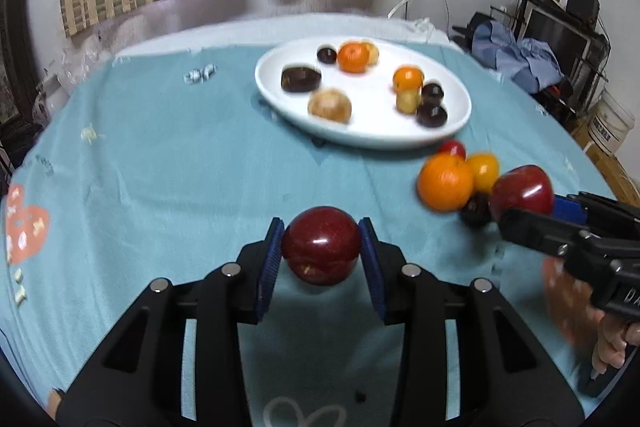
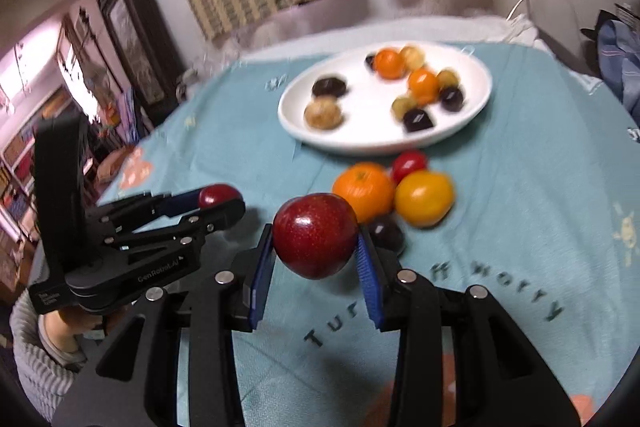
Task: Organize fruits
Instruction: 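Carry both red apples onto the plate and open both tools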
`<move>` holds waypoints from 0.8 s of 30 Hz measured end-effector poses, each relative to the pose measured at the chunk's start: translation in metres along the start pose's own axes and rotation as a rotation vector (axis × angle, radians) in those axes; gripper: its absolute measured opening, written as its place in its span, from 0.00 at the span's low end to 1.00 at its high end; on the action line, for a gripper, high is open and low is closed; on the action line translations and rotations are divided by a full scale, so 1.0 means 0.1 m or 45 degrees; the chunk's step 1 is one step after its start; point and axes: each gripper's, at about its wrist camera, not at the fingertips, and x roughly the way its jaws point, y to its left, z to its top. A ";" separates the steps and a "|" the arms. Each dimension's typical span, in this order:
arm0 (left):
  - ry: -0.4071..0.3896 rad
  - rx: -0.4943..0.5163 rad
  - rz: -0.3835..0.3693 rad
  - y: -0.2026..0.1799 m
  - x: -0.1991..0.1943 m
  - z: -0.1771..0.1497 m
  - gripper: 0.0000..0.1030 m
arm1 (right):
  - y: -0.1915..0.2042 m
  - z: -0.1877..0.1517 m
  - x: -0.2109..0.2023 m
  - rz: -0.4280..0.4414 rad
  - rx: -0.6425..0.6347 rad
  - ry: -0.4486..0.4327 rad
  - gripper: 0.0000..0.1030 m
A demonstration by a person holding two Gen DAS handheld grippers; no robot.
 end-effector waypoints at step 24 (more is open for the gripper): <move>-0.011 0.072 -0.088 -0.49 0.74 0.77 0.55 | -0.76 1.01 0.51 -0.193 0.153 -0.139 0.60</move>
